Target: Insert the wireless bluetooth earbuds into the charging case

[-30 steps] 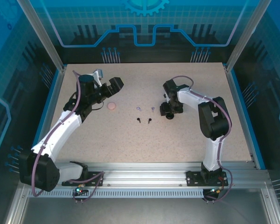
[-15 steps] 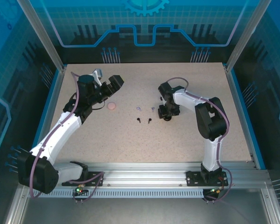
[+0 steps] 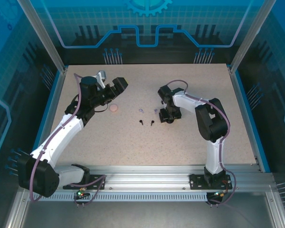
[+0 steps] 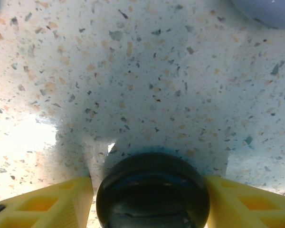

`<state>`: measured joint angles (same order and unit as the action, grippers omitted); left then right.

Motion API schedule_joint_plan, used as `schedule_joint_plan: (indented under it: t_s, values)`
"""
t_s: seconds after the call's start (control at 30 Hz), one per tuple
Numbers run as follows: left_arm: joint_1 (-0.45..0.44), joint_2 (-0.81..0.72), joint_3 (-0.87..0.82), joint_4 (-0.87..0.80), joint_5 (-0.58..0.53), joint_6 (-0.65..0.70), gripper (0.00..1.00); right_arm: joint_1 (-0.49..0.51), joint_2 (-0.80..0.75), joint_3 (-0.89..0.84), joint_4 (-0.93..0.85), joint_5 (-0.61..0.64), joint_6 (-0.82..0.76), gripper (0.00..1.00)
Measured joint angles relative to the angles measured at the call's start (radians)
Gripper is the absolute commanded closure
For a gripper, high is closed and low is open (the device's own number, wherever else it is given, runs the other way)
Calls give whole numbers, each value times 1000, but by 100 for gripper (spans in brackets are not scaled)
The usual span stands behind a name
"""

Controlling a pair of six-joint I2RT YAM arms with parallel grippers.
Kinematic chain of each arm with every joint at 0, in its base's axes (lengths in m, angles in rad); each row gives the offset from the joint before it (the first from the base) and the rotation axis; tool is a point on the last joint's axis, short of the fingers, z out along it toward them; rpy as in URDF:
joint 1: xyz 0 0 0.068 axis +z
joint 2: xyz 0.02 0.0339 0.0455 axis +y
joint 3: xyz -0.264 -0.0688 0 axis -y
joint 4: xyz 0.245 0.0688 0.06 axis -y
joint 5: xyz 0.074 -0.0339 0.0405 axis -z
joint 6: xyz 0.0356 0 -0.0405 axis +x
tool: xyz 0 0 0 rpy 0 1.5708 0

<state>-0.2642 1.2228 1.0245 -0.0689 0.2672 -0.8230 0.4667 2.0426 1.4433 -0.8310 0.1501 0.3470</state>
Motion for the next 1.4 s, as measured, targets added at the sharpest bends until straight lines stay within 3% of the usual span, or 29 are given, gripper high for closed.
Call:
schedule_joint_plan:
  t_s: [0.73, 0.97, 1.03, 1.2, 1.4]
  values:
    - [-43, 3, -15, 4, 4, 28, 1, -10, 50, 72, -72, -28, 19, 40]
    - [-65, 6, -18, 4, 5, 47, 1, -10, 55, 89, -90, -31, 19, 61]
    - [-71, 6, -28, 9, 8, 56, 1, -11, 49, 83, -88, -32, 26, 63]
    - [-115, 2, -115, 47, -4, 77, 1, -18, -20, -10, -12, -42, 66, 63]
    - [-183, -48, -355, 162, -55, 92, 1, -24, -210, -136, 47, -120, 172, 63]
